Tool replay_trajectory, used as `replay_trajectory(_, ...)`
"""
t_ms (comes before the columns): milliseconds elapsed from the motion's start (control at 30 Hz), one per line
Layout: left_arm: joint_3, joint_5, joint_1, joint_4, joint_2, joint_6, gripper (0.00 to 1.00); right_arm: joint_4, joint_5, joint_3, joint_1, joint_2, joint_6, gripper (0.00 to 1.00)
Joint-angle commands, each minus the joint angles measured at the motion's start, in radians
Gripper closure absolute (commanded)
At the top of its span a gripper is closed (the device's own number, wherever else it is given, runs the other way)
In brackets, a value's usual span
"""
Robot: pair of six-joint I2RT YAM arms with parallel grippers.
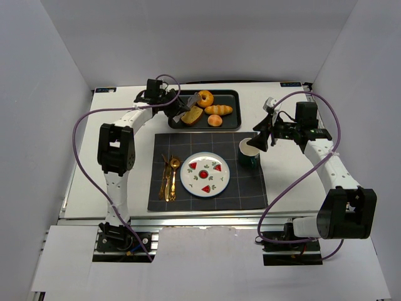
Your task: Place the bread
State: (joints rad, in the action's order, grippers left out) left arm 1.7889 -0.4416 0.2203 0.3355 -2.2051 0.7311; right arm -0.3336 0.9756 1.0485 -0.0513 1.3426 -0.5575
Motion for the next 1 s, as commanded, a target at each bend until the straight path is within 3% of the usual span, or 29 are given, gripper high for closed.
replay_trajectory(0, 0.041, -0.031, 0.005, -0.023, 0.007, 0.005, 0.50, 0.022, 0.028, -0.015, 0.008, -0.025, -0.002, 0.23)
replay_trajectory(300, 0.061, -0.029, 0.008, -0.006, -0.016, 0.019, 0.50, 0.030, 0.031, -0.018, 0.011, -0.030, 0.001, 0.23)
replay_trajectory(633, 0.081, -0.020, 0.010, 0.008, -0.018, 0.022, 0.65, 0.031, 0.035, -0.018, 0.014, -0.040, 0.007, 0.23)
replay_trajectory(867, 0.053, -0.032, 0.007, -0.035, 0.030, 0.031, 0.97, 0.028, 0.040, -0.021, 0.019, -0.054, 0.004, 0.23)
replay_trajectory(967, 0.040, -0.031, 0.007, -0.047, 0.064, 0.033, 1.00, 0.027, 0.038, -0.021, 0.022, -0.062, 0.002, 0.23)
